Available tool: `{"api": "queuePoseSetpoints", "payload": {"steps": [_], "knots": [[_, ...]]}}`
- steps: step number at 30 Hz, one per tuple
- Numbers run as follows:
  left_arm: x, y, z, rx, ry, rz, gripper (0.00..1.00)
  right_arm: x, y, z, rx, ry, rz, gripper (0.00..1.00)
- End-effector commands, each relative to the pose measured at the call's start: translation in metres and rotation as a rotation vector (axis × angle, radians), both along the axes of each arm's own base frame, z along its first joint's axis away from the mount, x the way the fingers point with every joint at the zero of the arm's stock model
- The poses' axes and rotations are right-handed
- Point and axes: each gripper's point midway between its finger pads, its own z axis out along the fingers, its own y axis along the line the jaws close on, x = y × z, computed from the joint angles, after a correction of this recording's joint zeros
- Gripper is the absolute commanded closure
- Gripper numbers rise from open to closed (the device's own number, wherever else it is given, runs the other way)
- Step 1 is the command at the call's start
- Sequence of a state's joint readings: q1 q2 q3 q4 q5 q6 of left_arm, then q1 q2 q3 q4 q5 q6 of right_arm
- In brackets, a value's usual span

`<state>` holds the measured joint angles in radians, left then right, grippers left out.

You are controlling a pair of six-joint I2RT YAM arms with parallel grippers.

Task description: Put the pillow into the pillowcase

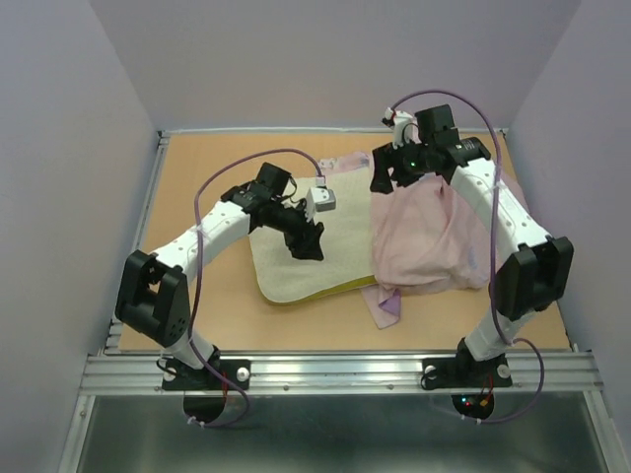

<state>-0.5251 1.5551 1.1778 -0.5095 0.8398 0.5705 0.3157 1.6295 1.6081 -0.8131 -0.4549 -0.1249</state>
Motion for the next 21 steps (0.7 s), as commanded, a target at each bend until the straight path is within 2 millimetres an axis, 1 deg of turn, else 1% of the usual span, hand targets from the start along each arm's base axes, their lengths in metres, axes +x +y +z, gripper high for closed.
{"api": "queuePoseSetpoints", "payload": {"steps": [1, 2, 3, 4, 5, 6, 7, 9, 10, 11, 12, 13, 14, 15, 16, 17, 18, 19, 20, 21], "knots": [[0.049, 0.007, 0.062, -0.120, -0.132, 0.042, 0.27, 0.088, -0.018, 0.002, -0.133, -0.168, -0.135, 0.25], [0.078, 0.007, 0.062, -0.108, -0.157, 0.143, 0.22, 0.105, -0.016, -0.017, -0.151, -0.158, -0.142, 0.25], [0.100, 0.012, 0.063, -0.092, -0.195, 0.212, 0.19, 0.118, -0.012, -0.010, -0.141, -0.189, -0.144, 0.25], [0.122, 0.021, 0.053, -0.047, -0.221, 0.275, 0.18, 0.129, -0.011, -0.012, -0.145, -0.197, -0.163, 0.25], [0.142, 0.023, 0.055, -0.041, -0.270, 0.318, 0.17, 0.142, -0.009, -0.037, -0.164, -0.161, -0.166, 0.25], [0.159, 0.028, 0.052, -0.015, -0.302, 0.368, 0.15, 0.150, -0.007, -0.041, -0.167, -0.164, -0.169, 0.25], [0.183, 0.034, 0.044, 0.023, -0.326, 0.413, 0.15, 0.163, -0.005, -0.036, -0.161, -0.187, -0.184, 0.25], [0.205, 0.039, 0.035, 0.075, -0.350, 0.423, 0.14, 0.173, -0.003, -0.051, -0.176, -0.177, -0.176, 0.25], [0.225, 0.043, 0.031, 0.094, -0.360, 0.443, 0.15, 0.177, -0.003, -0.074, -0.192, -0.143, -0.171, 0.28], [0.233, 0.046, 0.029, 0.100, -0.362, 0.452, 0.14, 0.174, 0.001, -0.083, -0.189, -0.124, -0.149, 0.29], [0.240, 0.049, 0.028, 0.100, -0.365, 0.456, 0.14, 0.169, 0.002, -0.097, -0.190, -0.092, -0.128, 0.31], [0.251, 0.050, 0.035, 0.095, -0.391, 0.458, 0.14, 0.163, 0.003, -0.105, -0.192, -0.070, -0.115, 0.34], [0.255, 0.054, 0.019, 0.131, -0.365, 0.457, 0.13, 0.145, 0.003, -0.128, -0.192, 0.000, -0.092, 0.35], [0.256, 0.053, 0.015, 0.140, -0.361, 0.441, 0.13, 0.134, 0.005, -0.138, -0.184, 0.038, -0.076, 0.36], [0.258, 0.054, 0.005, 0.162, -0.367, 0.413, 0.13, 0.124, 0.005, -0.134, -0.172, 0.049, -0.071, 0.39], [0.256, 0.054, -0.001, 0.174, -0.357, 0.404, 0.13, 0.097, 0.003, -0.158, -0.167, 0.139, -0.053, 0.40], [0.254, 0.054, -0.007, 0.180, -0.354, 0.391, 0.13, 0.084, 0.005, -0.162, -0.159, 0.165, -0.043, 0.40], [0.248, 0.056, -0.019, 0.201, -0.344, 0.370, 0.13, 0.071, 0.005, -0.162, -0.151, 0.183, -0.040, 0.40], [0.248, 0.058, -0.027, 0.218, -0.345, 0.370, 0.13, 0.054, 0.006, -0.154, -0.118, 0.198, -0.036, 0.41], [0.239, 0.061, -0.042, 0.236, -0.313, 0.356, 0.13, 0.047, 0.008, -0.147, -0.098, 0.196, -0.034, 0.41]]}}
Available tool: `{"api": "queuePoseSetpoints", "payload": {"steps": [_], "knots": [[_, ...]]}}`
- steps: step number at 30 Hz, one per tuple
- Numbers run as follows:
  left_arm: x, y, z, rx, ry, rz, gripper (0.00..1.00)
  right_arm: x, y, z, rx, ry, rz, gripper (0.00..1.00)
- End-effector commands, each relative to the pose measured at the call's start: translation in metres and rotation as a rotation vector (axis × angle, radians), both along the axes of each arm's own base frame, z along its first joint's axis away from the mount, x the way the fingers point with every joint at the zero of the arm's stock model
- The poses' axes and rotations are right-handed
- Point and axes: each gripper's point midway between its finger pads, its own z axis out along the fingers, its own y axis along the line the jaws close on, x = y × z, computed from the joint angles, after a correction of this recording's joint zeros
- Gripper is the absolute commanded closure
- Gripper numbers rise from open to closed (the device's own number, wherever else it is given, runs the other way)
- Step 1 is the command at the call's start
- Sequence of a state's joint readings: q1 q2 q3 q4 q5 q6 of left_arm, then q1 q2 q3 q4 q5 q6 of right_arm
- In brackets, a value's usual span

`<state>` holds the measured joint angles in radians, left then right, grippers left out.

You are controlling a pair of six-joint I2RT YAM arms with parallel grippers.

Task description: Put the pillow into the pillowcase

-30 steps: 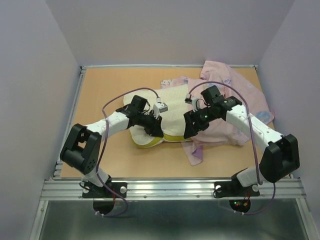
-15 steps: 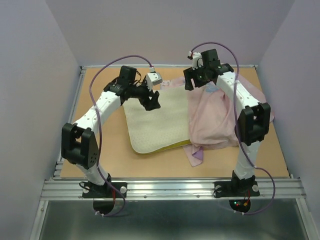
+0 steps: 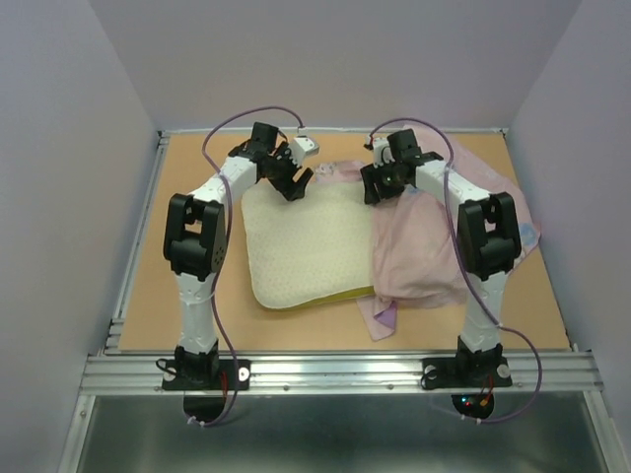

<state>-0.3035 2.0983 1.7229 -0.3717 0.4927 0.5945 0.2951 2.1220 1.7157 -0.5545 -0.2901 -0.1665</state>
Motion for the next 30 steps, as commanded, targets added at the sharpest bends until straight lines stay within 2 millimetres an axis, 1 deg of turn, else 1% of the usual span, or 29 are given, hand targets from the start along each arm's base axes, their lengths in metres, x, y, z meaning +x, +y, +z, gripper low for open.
{"api": "queuePoseSetpoints", "payload": {"steps": [1, 2, 3, 4, 5, 6, 8, 9, 10, 11, 12, 13, 14, 15, 16, 19, 20, 21, 24, 25, 26, 28, 30], "knots": [[-0.011, 0.005, -0.004, 0.052, -0.030, -0.070, 0.14, -0.070, 0.013, 0.018, 0.106, 0.134, 0.043, 0.41], [-0.017, 0.004, -0.010, 0.055, -0.015, -0.089, 0.17, -0.073, 0.016, 0.036, 0.139, 0.119, 0.031, 0.41], [-0.025, 0.001, -0.015, 0.057, -0.001, -0.113, 0.20, -0.072, 0.018, 0.045, 0.154, 0.105, 0.028, 0.41], [-0.038, -0.003, -0.023, 0.064, 0.016, -0.156, 0.28, -0.063, 0.020, 0.066, 0.171, 0.055, 0.022, 0.39], [-0.043, -0.001, -0.027, 0.070, 0.021, -0.171, 0.32, -0.056, 0.020, 0.076, 0.169, 0.022, 0.015, 0.37], [-0.055, -0.005, -0.031, 0.069, 0.031, -0.204, 0.37, -0.047, 0.019, 0.084, 0.160, -0.009, 0.006, 0.29], [-0.061, -0.007, -0.031, 0.071, 0.025, -0.229, 0.46, -0.025, 0.016, 0.095, 0.128, -0.076, -0.014, 0.25], [-0.062, -0.008, -0.031, 0.071, 0.018, -0.236, 0.53, -0.010, 0.007, 0.081, 0.063, -0.085, -0.050, 0.24], [-0.064, -0.010, -0.030, 0.066, 0.016, -0.243, 0.56, 0.005, 0.007, 0.092, 0.056, -0.132, -0.053, 0.23], [-0.065, -0.011, -0.028, 0.065, 0.012, -0.251, 0.58, 0.011, 0.006, 0.088, 0.043, -0.137, -0.047, 0.23], [-0.065, -0.011, -0.028, 0.069, 0.009, -0.258, 0.59, 0.019, 0.004, 0.068, 0.001, -0.124, -0.036, 0.23], [-0.065, -0.011, -0.028, 0.075, 0.003, -0.259, 0.60, 0.025, 0.003, 0.061, -0.014, -0.126, -0.032, 0.23], [-0.065, -0.011, -0.025, 0.077, -0.004, -0.261, 0.60, 0.034, 0.003, 0.060, -0.028, -0.140, -0.031, 0.22], [-0.064, -0.011, -0.025, 0.083, -0.009, -0.263, 0.60, 0.037, 0.003, 0.056, -0.036, -0.140, -0.025, 0.21], [-0.064, -0.011, -0.023, 0.082, -0.013, -0.263, 0.60, 0.042, 0.005, 0.045, -0.041, -0.133, -0.012, 0.19], [-0.065, -0.011, -0.022, 0.081, -0.015, -0.265, 0.60, 0.051, 0.009, 0.032, -0.047, -0.127, -0.001, 0.17], [-0.066, -0.010, -0.021, 0.080, -0.017, -0.268, 0.59, 0.055, 0.008, 0.019, -0.059, -0.113, -0.006, 0.15], [-0.067, -0.010, -0.022, 0.080, -0.017, -0.271, 0.58, 0.063, 0.006, 0.019, -0.075, -0.130, -0.022, 0.14], [-0.067, -0.010, -0.021, 0.086, -0.025, -0.272, 0.55, 0.075, 0.004, 0.006, -0.096, -0.134, -0.055, 0.14], [-0.067, -0.010, -0.020, 0.089, -0.029, -0.274, 0.55, 0.076, 0.005, 0.003, -0.092, -0.133, -0.050, 0.15], [-0.066, -0.009, -0.021, 0.094, -0.032, -0.271, 0.55, 0.076, 0.009, -0.001, -0.072, -0.122, -0.045, 0.19], [-0.067, -0.009, -0.022, 0.098, -0.033, -0.271, 0.55, 0.076, 0.015, -0.003, -0.047, -0.114, -0.039, 0.23], [-0.066, -0.011, -0.024, 0.102, -0.043, -0.278, 0.55, 0.078, 0.017, -0.006, -0.030, -0.102, -0.060, 0.23]]}}
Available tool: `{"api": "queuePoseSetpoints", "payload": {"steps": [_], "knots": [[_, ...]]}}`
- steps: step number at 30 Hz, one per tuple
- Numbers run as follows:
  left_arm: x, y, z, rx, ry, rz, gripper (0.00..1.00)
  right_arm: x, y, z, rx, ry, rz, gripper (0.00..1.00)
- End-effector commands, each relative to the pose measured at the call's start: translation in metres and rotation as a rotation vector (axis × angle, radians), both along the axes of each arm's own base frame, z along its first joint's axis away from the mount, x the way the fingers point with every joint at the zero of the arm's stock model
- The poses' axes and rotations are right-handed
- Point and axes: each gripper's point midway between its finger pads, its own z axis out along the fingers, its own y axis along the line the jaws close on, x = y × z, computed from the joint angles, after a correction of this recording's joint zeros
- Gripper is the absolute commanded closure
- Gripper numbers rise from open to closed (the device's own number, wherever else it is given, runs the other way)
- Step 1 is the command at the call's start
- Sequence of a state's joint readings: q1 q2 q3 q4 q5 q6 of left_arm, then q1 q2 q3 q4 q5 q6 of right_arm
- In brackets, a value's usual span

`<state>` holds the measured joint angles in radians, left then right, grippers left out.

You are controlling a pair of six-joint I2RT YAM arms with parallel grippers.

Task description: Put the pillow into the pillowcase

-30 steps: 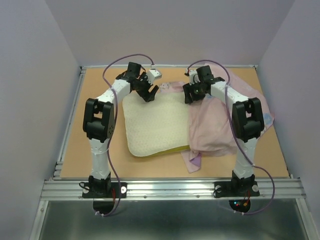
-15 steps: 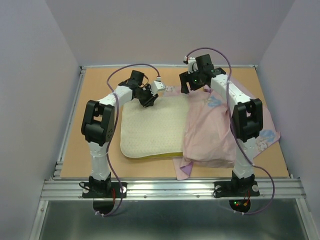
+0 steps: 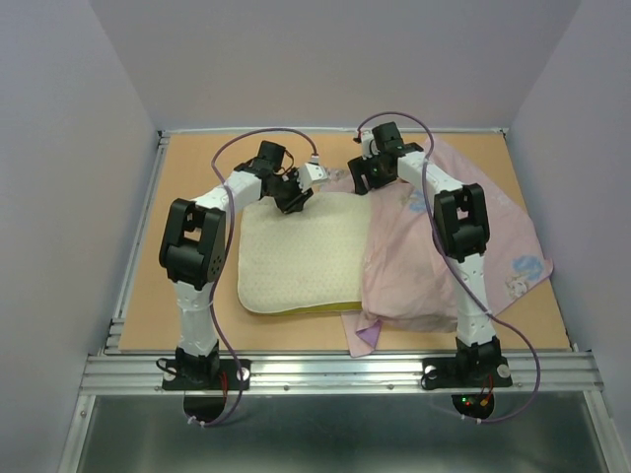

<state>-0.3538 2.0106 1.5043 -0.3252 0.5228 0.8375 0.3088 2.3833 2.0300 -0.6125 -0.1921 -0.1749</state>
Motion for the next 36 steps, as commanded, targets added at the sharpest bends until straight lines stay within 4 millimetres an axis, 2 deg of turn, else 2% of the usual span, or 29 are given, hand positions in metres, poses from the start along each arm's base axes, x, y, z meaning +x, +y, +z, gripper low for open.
{"api": "queuePoseSetpoints", "payload": {"steps": [1, 5, 6, 7, 9, 10, 11, 13, 14, 15, 16, 17, 18, 19, 20, 22, 26, 30, 32, 33, 35, 36], "knots": [[-0.019, -0.001, 0.002, 0.020, 0.019, -0.034, 0.54, 0.025, 0.010, 0.025, 0.048, -0.083, -0.029, 0.22], [-0.020, -0.004, -0.003, 0.027, 0.023, -0.043, 0.47, 0.031, 0.006, 0.017, 0.022, -0.095, -0.040, 0.14], [-0.020, -0.004, -0.004, 0.029, 0.023, -0.047, 0.47, 0.030, 0.007, 0.015, 0.024, -0.093, -0.028, 0.18], [-0.020, -0.005, -0.005, 0.027, 0.028, -0.051, 0.49, 0.029, 0.008, 0.013, 0.025, -0.089, -0.015, 0.40], [-0.020, -0.008, -0.004, 0.020, 0.026, -0.058, 0.59, 0.024, 0.014, 0.010, 0.050, -0.071, 0.019, 0.58], [-0.020, -0.011, -0.003, 0.012, 0.027, -0.064, 0.64, 0.023, 0.018, 0.011, 0.070, -0.066, 0.030, 0.78], [-0.021, -0.016, 0.001, -0.012, 0.028, -0.078, 0.69, 0.021, 0.023, 0.015, 0.096, -0.061, 0.043, 0.88], [-0.027, -0.031, 0.011, -0.055, 0.021, -0.124, 0.89, 0.017, 0.040, 0.038, 0.197, -0.057, 0.072, 1.00], [-0.030, -0.037, 0.016, -0.072, 0.014, -0.141, 0.97, 0.015, 0.048, 0.047, 0.237, -0.053, 0.075, 0.99], [-0.030, -0.046, 0.024, -0.103, -0.019, -0.163, 1.00, 0.010, 0.060, 0.066, 0.325, -0.033, 0.082, 0.99], [-0.041, -0.059, 0.035, -0.143, -0.035, -0.199, 1.00, 0.011, 0.070, 0.084, 0.372, -0.044, 0.092, 1.00], [-0.039, -0.071, 0.049, -0.183, -0.092, -0.224, 1.00, 0.005, 0.082, 0.101, 0.443, -0.021, 0.098, 0.99], [-0.044, -0.079, 0.058, -0.206, -0.117, -0.250, 1.00, 0.002, 0.089, 0.109, 0.467, -0.018, 0.110, 0.99], [-0.056, -0.096, 0.066, -0.225, -0.139, -0.296, 1.00, -0.004, 0.102, 0.127, 0.493, -0.034, 0.136, 0.99], [-0.062, -0.105, 0.082, -0.255, -0.182, -0.326, 1.00, -0.009, 0.111, 0.135, 0.514, -0.027, 0.143, 0.99], [-0.078, -0.126, 0.101, -0.281, -0.232, -0.384, 1.00, -0.023, 0.131, 0.150, 0.551, -0.019, 0.180, 1.00], [-0.089, -0.146, 0.127, -0.352, -0.282, -0.403, 1.00, -0.030, 0.156, 0.167, 0.655, 0.040, 0.126, 0.99], [-0.089, -0.145, 0.131, -0.370, -0.317, -0.372, 1.00, -0.030, 0.170, 0.170, 0.719, 0.079, 0.093, 1.00], [-0.087, -0.136, 0.122, -0.343, -0.331, -0.333, 1.00, -0.028, 0.179, 0.167, 0.752, 0.093, 0.090, 0.99], [-0.086, -0.131, 0.118, -0.330, -0.331, -0.312, 1.00, -0.028, 0.187, 0.172, 0.768, 0.085, 0.108, 0.99], [-0.085, -0.115, 0.108, -0.319, -0.292, -0.246, 1.00, -0.024, 0.197, 0.174, 0.786, 0.064, 0.131, 1.00], [-0.076, -0.100, 0.107, -0.328, -0.277, -0.188, 1.00, -0.021, 0.205, 0.173, 0.794, 0.052, 0.136, 1.00]]}}
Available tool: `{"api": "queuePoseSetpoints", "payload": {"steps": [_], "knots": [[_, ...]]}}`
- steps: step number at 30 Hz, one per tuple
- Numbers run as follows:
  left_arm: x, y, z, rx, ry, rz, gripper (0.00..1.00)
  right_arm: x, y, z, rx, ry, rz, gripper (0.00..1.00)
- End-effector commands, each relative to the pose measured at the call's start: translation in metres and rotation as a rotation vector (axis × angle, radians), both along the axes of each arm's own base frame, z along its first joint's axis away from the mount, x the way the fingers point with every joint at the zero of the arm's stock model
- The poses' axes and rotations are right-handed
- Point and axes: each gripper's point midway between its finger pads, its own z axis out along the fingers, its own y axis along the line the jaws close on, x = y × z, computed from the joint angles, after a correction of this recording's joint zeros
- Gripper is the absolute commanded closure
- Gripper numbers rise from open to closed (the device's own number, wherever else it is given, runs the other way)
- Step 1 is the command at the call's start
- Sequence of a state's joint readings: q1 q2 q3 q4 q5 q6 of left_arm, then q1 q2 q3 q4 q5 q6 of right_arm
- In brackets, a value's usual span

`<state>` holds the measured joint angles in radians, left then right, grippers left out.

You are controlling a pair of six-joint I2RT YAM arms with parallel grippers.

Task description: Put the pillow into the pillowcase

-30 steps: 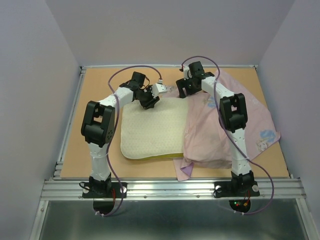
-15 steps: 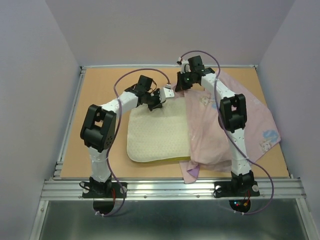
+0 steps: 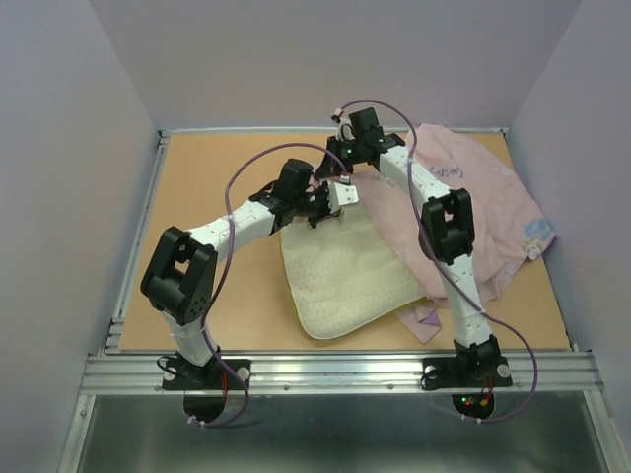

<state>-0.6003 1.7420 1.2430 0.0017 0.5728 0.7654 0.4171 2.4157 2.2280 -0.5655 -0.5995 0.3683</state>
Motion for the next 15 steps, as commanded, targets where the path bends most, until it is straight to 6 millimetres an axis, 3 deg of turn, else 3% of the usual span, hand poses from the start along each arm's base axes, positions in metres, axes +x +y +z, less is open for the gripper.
{"api": "queuePoseSetpoints", "payload": {"steps": [1, 3, 4, 6, 7, 8, 9, 10, 11, 12, 13, 14, 15], "knots": [[0.007, 0.016, 0.029, -0.138, 0.010, 0.075, 1.00, 0.015, 0.065, 0.082, 0.227, -0.216, 0.075, 0.99], [0.011, 0.039, 0.014, -0.134, 0.085, 0.162, 1.00, 0.018, 0.071, 0.086, 0.235, -0.244, 0.076, 0.99], [0.021, 0.062, 0.004, -0.128, 0.124, 0.242, 1.00, 0.021, 0.072, 0.088, 0.229, -0.267, 0.074, 0.79], [0.027, 0.083, -0.004, -0.112, 0.157, 0.323, 1.00, 0.024, 0.065, 0.090, 0.205, -0.292, 0.055, 0.45], [0.028, 0.090, -0.006, -0.101, 0.170, 0.345, 0.96, 0.025, 0.052, 0.114, 0.188, -0.356, 0.034, 0.32], [0.024, 0.099, -0.008, -0.076, 0.193, 0.361, 0.87, 0.023, 0.039, 0.098, 0.144, -0.331, 0.016, 0.15], [0.023, 0.100, -0.004, -0.078, 0.187, 0.353, 0.66, 0.020, 0.027, 0.103, 0.121, -0.342, -0.001, 0.06], [0.013, 0.103, 0.007, -0.072, 0.168, 0.332, 0.57, 0.014, 0.000, 0.112, 0.079, -0.364, -0.033, 0.00], [0.004, 0.105, 0.010, -0.065, 0.173, 0.317, 0.42, 0.007, -0.015, 0.119, 0.063, -0.375, -0.046, 0.00], [-0.003, 0.105, 0.017, -0.065, 0.161, 0.303, 0.37, 0.008, -0.040, 0.125, 0.030, -0.398, -0.078, 0.00], [-0.010, 0.104, 0.025, -0.061, 0.144, 0.286, 0.26, 0.002, -0.056, 0.132, 0.018, -0.408, -0.095, 0.00], [-0.018, 0.104, 0.042, -0.061, 0.091, 0.263, 0.25, -0.018, -0.075, 0.172, 0.029, -0.471, -0.108, 0.00], [-0.036, 0.096, 0.041, -0.029, 0.100, 0.222, 0.15, -0.024, -0.099, 0.155, -0.020, -0.450, -0.134, 0.00]]}}
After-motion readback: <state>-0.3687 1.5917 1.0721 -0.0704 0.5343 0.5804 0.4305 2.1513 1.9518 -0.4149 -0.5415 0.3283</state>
